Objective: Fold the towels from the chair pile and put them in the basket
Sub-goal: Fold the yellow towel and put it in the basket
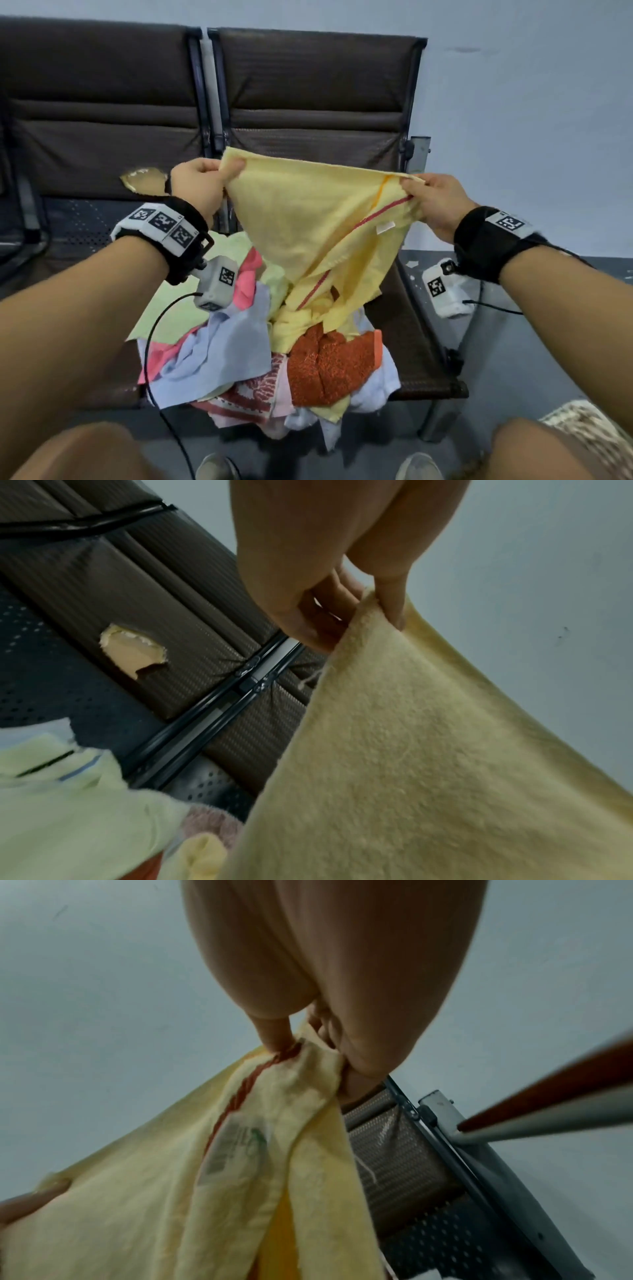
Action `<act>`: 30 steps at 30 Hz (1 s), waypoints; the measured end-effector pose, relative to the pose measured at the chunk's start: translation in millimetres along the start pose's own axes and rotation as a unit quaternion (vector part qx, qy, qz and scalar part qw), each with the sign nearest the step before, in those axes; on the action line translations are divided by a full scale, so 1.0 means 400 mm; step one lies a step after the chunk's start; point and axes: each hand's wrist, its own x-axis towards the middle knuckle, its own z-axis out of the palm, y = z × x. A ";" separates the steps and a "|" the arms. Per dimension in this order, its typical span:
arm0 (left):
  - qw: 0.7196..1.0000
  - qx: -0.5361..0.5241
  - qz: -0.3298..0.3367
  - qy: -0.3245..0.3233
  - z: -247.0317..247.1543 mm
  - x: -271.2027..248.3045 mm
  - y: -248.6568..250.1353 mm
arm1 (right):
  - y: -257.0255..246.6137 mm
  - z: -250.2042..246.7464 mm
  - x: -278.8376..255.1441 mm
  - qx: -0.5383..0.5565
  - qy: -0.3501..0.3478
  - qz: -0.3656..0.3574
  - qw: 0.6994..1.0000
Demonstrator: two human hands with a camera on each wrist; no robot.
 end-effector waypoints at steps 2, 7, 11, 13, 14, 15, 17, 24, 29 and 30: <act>1.000 -0.007 0.014 0.005 -0.011 0.016 0.041 | -0.047 -0.011 0.005 0.003 0.007 -0.007 1.000; 0.999 -0.036 0.041 -0.003 -0.018 0.037 0.105 | -0.155 -0.027 0.005 -0.019 0.031 -0.051 0.998; 0.998 0.038 0.040 -0.002 -0.015 0.037 0.102 | -0.176 -0.033 -0.013 -0.039 -0.007 -0.052 0.998; 0.993 0.114 0.039 0.001 -0.008 0.026 0.086 | -0.173 -0.027 -0.021 -0.044 -0.005 -0.026 0.999; 0.990 0.133 0.035 -0.005 -0.005 0.019 0.080 | -0.172 -0.022 -0.023 -0.032 0.007 -0.007 0.999; 0.989 0.141 0.029 -0.017 -0.003 0.011 0.075 | -0.171 -0.018 -0.022 -0.015 0.024 0.012 1.000; 0.987 0.151 0.017 -0.044 -0.003 -0.002 0.070 | -0.172 -0.011 -0.021 0.003 0.047 0.047 0.998; 0.996 0.087 -0.030 -0.009 0.016 -0.030 0.106 | -0.183 0.022 -0.042 0.103 0.041 0.137 0.984; 0.992 -0.078 -0.058 -0.082 0.155 -0.148 0.191 | -0.213 0.093 -0.082 0.155 -0.019 0.130 0.979; 0.990 -0.084 -0.048 -0.107 0.182 -0.175 0.199 | -0.221 0.110 -0.091 0.157 -0.032 0.126 0.979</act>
